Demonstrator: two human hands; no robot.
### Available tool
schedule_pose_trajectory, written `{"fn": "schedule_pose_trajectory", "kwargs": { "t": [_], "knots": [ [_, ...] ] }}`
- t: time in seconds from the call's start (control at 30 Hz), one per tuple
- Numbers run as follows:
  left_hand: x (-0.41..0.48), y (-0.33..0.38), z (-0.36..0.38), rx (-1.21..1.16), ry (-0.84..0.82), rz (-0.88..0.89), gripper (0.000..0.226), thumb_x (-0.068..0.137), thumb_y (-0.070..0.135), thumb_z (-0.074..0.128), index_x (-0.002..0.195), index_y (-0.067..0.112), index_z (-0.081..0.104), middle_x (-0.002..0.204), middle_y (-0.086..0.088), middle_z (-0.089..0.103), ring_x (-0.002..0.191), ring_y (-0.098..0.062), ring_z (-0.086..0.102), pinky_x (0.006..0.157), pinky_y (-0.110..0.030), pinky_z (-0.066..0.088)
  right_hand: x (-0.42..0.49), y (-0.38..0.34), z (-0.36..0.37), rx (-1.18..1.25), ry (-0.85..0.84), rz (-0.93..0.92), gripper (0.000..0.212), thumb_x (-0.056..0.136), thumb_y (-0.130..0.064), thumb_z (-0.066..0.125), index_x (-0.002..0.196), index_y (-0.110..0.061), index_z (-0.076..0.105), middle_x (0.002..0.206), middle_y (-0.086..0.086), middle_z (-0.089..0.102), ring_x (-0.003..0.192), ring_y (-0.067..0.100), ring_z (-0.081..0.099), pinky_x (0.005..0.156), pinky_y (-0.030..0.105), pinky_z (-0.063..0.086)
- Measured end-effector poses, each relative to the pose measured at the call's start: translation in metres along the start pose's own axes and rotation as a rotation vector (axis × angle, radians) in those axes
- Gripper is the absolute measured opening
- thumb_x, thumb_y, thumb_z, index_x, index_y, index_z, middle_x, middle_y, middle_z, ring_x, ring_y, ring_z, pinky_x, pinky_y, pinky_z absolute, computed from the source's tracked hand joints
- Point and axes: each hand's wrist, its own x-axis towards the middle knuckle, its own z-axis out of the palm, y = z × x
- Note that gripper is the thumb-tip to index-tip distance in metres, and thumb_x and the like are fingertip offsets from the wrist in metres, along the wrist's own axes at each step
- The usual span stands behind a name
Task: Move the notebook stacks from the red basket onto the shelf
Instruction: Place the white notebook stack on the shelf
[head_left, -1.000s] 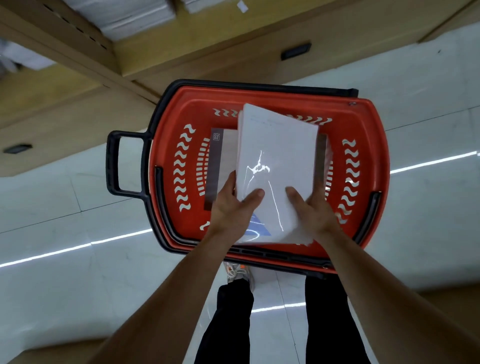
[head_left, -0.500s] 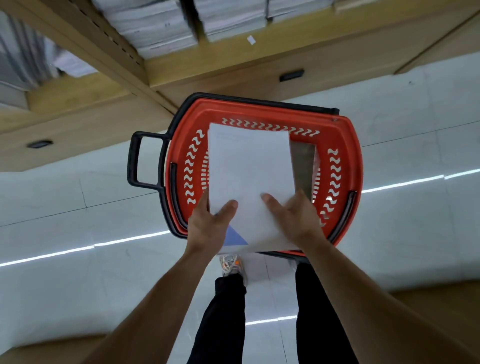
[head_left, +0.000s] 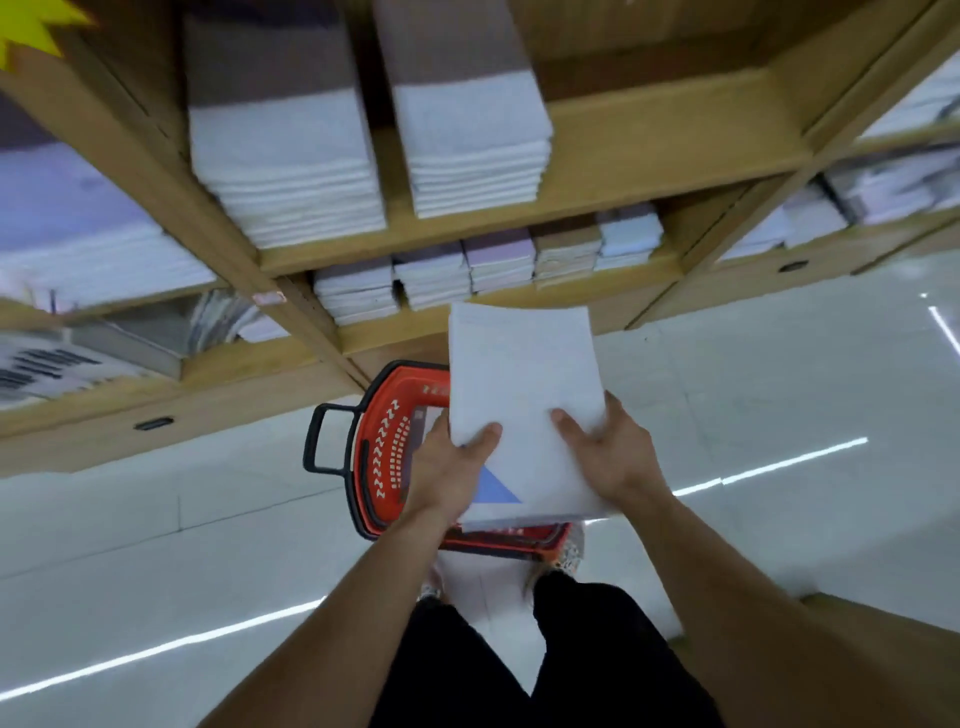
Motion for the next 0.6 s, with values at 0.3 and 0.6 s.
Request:
{"fn": "schedule_pose_trajectory", "kwargs": {
  "t": [0.3,0.6],
  "knots": [
    [-0.009,0.127,0.040,0.062,-0.020,0.098,0.056,0.071,0.055,0.079,0.116,0.023,0.069,0.106,0.013,0.074,0.096,-0.006,0.070,0.090,-0.031,0.055,-0.003,-0.057,-0.116,0.050,0.118,-0.099,0.061,0.088,-0.060,0.064,0.138,-0.025,0.055,0.127,0.004,0.067,0.113,0.028,0.062,0.084,0.027,0.042],
    [0.065,0.207,0.158,-0.030,0.161,0.104,0.054,0.069,0.049,0.083,0.114,0.022,0.071,0.100,0.014,0.075,0.094,-0.007,0.071,0.087,-0.031,0.058,0.131,-0.064,-0.220,0.086,0.073,-0.257,0.052,0.090,-0.051,0.068,0.131,-0.020,0.062,0.122,0.001,0.071,0.106,0.021,0.066,0.082,0.025,0.043]
  ]
}}
